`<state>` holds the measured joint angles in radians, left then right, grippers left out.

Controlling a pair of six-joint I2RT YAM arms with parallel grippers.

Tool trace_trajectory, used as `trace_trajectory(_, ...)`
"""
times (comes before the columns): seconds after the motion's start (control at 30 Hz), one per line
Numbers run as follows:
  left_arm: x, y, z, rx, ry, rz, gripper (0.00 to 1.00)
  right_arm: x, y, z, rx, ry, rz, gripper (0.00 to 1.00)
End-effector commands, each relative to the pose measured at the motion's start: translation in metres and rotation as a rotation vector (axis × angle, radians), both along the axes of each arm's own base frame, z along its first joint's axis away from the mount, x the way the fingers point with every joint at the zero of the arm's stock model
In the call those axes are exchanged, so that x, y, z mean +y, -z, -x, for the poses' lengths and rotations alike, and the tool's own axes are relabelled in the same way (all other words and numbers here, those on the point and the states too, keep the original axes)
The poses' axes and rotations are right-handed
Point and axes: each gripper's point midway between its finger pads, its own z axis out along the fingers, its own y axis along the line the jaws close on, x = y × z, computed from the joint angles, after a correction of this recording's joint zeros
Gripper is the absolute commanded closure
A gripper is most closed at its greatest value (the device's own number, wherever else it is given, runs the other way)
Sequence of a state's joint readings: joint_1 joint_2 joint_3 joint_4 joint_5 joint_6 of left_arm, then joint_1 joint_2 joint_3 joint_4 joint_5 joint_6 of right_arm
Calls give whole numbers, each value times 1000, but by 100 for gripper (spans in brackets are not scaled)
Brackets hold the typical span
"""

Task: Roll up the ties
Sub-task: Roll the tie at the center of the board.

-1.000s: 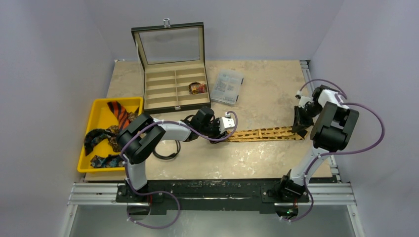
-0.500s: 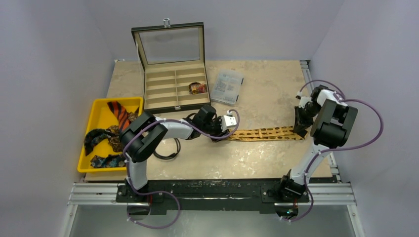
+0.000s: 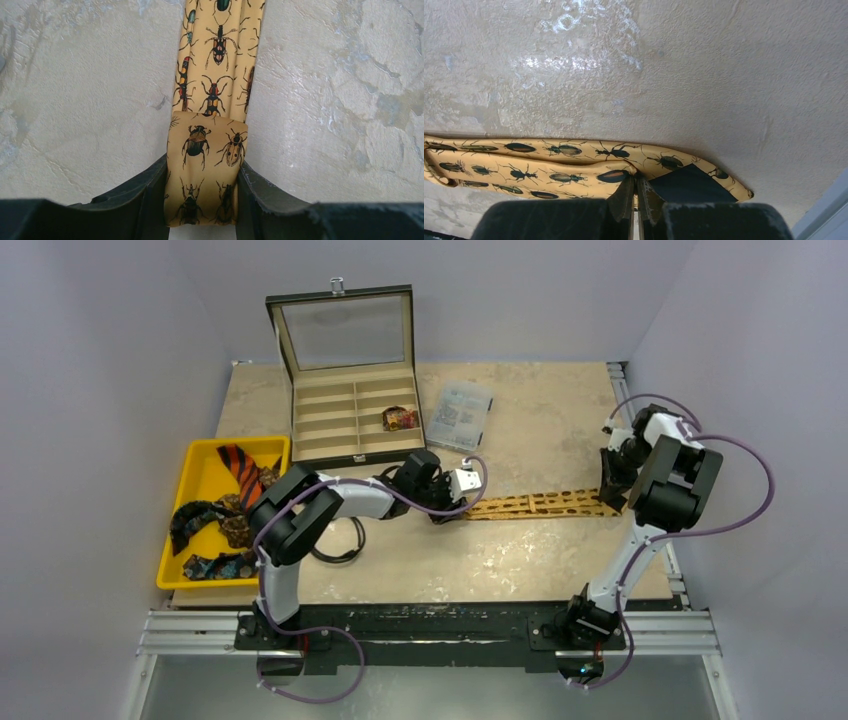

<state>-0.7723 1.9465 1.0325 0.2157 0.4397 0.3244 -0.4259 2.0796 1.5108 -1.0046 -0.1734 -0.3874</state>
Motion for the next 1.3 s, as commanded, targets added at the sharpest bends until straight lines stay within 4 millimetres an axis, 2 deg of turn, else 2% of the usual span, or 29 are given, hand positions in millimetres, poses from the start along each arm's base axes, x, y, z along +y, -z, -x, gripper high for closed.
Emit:
trace_trajectory(0.0,54,46,30,129,-52,-190,85,-32,26,-35,-111,-50,109,98)
trace_trajectory(0.2,60,54,34,115,-24,-218,85,-28,15,-49,-152,-76,63,74)
trace_trajectory(0.3,60,55,32,107,-21,-224,84,-30,15,-51,-151,-87,65,70)
trace_trajectory(0.53,66,54,35,93,-8,-245,84,-26,20,-53,-150,-91,37,67)
trace_trajectory(0.67,71,57,38,101,-10,-265,83,-25,16,-51,-159,-101,36,53)
trace_trajectory(0.7,72,58,38,103,-11,-270,83,-25,14,-51,-164,-104,32,53)
trace_trajectory(0.77,72,58,38,106,-16,-275,84,-24,11,-52,-168,-101,19,60)
trace_trajectory(0.83,72,58,38,108,-17,-276,83,-24,10,-50,-161,-101,5,83)
trace_trajectory(0.9,72,58,36,106,-19,-277,84,-26,9,-49,-158,-101,10,97)
trace_trajectory(0.93,72,59,36,107,-19,-278,83,-28,9,-48,-155,-103,17,100)
trace_trajectory(1.03,70,58,35,106,-20,-275,83,-29,6,-44,-142,-111,18,100)
trace_trajectory(1.13,69,57,34,105,-18,-272,84,-25,-8,-44,-157,-113,-8,99)
trace_trajectory(1.2,68,57,34,105,-18,-269,83,-23,-21,-47,-181,-116,-20,91)
trace_trajectory(1.27,69,57,34,106,-17,-271,84,-24,-35,-53,-212,-108,-10,88)
